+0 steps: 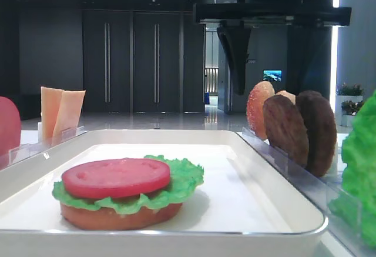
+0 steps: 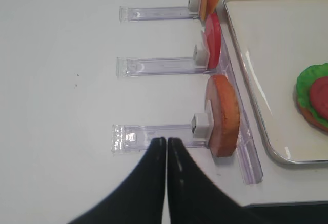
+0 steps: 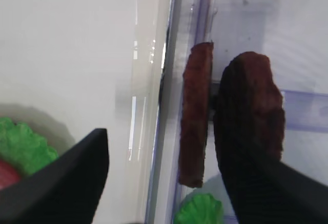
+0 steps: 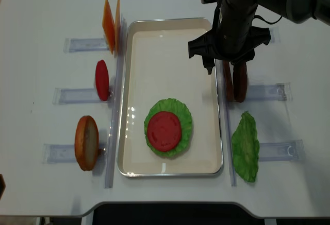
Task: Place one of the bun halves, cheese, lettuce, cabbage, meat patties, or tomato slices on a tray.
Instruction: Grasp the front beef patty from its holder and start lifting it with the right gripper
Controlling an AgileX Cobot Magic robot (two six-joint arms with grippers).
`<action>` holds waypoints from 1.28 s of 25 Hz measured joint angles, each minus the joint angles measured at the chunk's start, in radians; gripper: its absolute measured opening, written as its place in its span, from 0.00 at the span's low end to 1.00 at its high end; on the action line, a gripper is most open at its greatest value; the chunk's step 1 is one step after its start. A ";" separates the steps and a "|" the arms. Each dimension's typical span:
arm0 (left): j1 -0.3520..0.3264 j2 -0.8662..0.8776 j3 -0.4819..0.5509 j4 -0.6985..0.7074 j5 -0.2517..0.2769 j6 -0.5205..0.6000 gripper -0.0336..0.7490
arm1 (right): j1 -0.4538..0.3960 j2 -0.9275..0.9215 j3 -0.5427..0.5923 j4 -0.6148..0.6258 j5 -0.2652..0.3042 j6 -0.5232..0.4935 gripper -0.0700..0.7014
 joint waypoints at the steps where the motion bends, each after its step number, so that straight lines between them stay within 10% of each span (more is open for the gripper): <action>1: 0.000 0.000 0.000 0.000 0.000 0.000 0.04 | 0.000 0.005 0.000 -0.001 0.000 0.000 0.67; 26: 0.000 0.000 0.000 0.000 0.000 0.000 0.04 | 0.000 0.062 0.000 -0.061 -0.023 0.001 0.65; 32: 0.000 0.000 0.000 0.000 0.000 0.000 0.04 | -0.001 0.062 0.000 -0.087 -0.018 0.002 0.52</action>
